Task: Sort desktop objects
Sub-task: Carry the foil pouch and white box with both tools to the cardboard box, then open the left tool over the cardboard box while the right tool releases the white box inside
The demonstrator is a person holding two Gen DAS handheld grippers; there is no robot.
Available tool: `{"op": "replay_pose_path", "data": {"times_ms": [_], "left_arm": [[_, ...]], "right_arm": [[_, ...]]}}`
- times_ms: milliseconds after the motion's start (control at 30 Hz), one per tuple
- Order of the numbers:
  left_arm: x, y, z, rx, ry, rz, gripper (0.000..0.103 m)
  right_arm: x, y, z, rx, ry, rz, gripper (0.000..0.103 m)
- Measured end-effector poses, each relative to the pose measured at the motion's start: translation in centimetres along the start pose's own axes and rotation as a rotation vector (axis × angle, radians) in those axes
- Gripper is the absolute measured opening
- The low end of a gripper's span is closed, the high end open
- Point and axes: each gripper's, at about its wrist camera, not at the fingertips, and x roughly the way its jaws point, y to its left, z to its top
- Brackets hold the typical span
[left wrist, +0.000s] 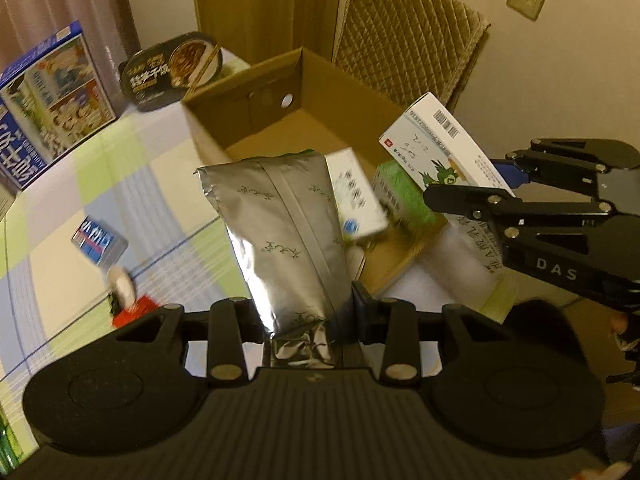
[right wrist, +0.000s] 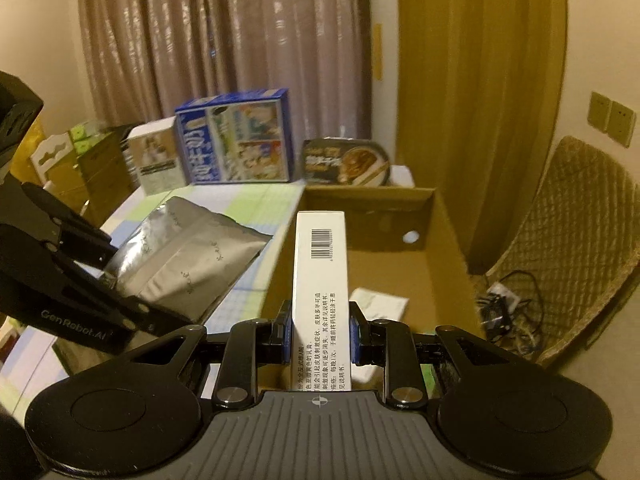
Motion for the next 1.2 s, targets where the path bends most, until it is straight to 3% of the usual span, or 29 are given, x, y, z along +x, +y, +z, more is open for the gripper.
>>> {"op": "replay_pose_path", "data": {"times_ms": [500, 1067, 1200], "left_arm": [[5.4, -0.6, 8.3, -0.12, 0.0, -0.031, 0.033], [12.0, 0.9, 10.8, -0.245, 0.024, -0.005, 0.033], [11.6, 1.3, 10.8, -0.251, -0.018, 0.038, 0.036]], "right_arm": [[4.6, -7.5, 2.6, 0.074, 0.013, -0.029, 0.023], [10.4, -11.6, 3.4, 0.139, 0.06, -0.029, 0.023], [10.9, -11.9, 3.3, 0.141, 0.065, -0.031, 0.023]]}}
